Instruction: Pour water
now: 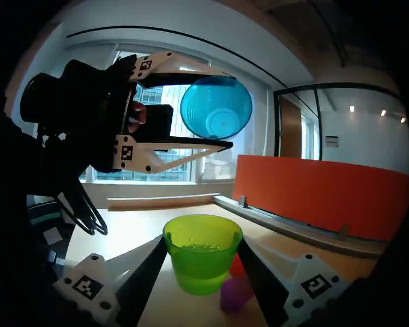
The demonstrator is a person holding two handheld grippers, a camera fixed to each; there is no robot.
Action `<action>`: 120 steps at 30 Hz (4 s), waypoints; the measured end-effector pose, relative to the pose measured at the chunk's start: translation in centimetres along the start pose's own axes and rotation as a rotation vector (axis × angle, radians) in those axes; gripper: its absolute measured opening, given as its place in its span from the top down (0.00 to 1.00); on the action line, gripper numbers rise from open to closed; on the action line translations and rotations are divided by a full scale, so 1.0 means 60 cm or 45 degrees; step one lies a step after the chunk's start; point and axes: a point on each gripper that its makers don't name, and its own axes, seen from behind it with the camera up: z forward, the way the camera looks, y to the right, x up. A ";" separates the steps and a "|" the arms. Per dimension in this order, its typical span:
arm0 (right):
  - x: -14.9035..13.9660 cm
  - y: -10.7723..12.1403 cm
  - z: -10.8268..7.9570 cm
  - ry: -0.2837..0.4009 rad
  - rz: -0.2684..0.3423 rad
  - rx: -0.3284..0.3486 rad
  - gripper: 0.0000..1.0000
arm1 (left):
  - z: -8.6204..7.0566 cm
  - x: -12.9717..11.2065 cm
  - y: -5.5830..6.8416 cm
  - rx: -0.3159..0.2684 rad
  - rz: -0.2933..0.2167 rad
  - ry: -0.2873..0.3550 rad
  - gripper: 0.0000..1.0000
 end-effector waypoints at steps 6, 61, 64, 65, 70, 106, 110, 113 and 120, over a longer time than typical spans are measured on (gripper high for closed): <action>0.002 0.002 -0.001 0.002 -0.001 -0.007 0.10 | 0.003 -0.004 0.004 -0.001 -0.185 0.016 0.12; 0.021 0.008 -0.021 0.021 0.005 -0.035 0.10 | 0.020 -0.072 0.006 -0.073 -1.864 0.127 0.12; 0.020 0.013 -0.026 0.012 0.006 -0.044 0.10 | 0.014 -0.080 0.012 -0.067 -1.849 0.109 0.12; 0.020 0.014 -0.029 0.009 0.006 -0.047 0.10 | 0.012 -0.082 0.015 -0.066 -1.845 0.103 0.12; 0.016 0.029 -0.044 -0.009 0.009 -0.075 0.10 | -0.001 -0.094 0.038 -0.071 -1.854 0.082 0.12; 0.003 0.098 -0.129 -0.103 0.039 -0.182 0.10 | -0.059 -0.133 0.201 -0.203 -1.787 -0.086 0.12; -0.005 0.097 -0.133 -0.126 0.050 -0.171 0.10 | -0.059 -0.133 0.223 -0.240 -1.777 -0.114 0.12; -0.012 0.098 -0.136 -0.149 0.056 -0.163 0.10 | -0.058 -0.131 0.241 -0.274 -1.763 -0.135 0.12; -0.035 0.100 -0.142 -0.225 0.069 -0.141 0.10 | -0.054 -0.126 0.283 -0.360 -1.724 -0.180 0.12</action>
